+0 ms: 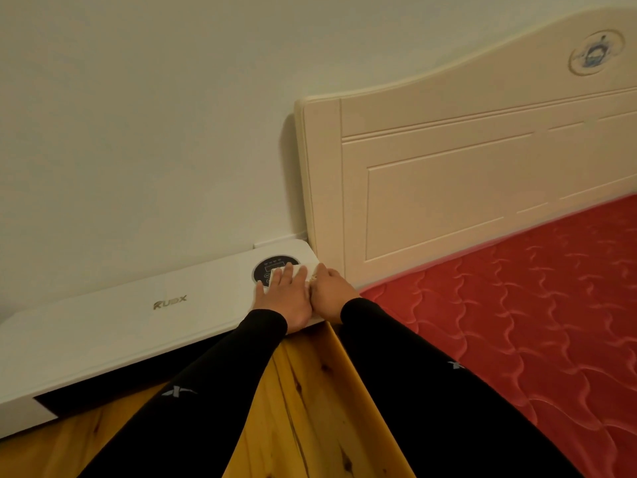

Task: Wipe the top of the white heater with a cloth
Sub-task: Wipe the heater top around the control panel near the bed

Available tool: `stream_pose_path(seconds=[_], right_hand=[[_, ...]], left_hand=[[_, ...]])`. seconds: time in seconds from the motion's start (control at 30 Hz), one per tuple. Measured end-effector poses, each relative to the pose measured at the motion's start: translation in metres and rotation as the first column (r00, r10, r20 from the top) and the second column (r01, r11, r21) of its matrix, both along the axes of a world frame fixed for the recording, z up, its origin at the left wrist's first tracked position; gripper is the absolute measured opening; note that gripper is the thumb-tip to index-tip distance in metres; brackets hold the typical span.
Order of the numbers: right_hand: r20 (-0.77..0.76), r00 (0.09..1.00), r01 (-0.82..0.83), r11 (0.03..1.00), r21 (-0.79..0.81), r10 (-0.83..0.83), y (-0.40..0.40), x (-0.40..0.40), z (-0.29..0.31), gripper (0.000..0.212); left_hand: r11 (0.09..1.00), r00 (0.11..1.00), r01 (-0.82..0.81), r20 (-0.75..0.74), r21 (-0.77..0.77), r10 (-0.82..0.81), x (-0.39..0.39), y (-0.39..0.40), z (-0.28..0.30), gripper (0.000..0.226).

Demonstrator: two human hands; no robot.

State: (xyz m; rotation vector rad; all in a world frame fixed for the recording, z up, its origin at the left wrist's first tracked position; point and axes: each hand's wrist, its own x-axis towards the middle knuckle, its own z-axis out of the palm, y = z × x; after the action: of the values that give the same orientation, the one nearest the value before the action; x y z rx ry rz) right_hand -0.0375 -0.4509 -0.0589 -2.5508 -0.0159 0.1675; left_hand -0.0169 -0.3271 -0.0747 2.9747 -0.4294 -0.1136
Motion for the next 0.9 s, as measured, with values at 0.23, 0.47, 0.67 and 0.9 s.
stream_pose_path(seconds=[0.23,0.47,0.67,0.9], right_hand=[[-0.056,0.997,0.056,0.996,0.072,-0.052,-0.006,0.025,-0.008,0.051],[-0.072,0.997,0.045,0.985,0.165,-0.034,-0.013,0.044,-0.007,0.034],[-0.131,0.987,0.135,0.921,0.367,-0.092,-0.012,0.063,-0.011,0.038],[-0.225,0.970,0.197,0.825,0.530,-0.087,-0.016,0.081,-0.017,0.045]], left_hand=[[0.999,0.999,0.006,-0.037,-0.046,-0.007,0.019,-0.009,0.003,0.059],[0.996,0.998,-0.004,-0.062,-0.094,-0.002,0.044,-0.016,0.001,0.057],[0.995,1.000,-0.002,-0.025,-0.105,-0.001,0.064,-0.016,-0.003,0.055],[0.996,1.000,-0.011,0.017,-0.094,0.013,0.079,-0.018,-0.006,0.055]])
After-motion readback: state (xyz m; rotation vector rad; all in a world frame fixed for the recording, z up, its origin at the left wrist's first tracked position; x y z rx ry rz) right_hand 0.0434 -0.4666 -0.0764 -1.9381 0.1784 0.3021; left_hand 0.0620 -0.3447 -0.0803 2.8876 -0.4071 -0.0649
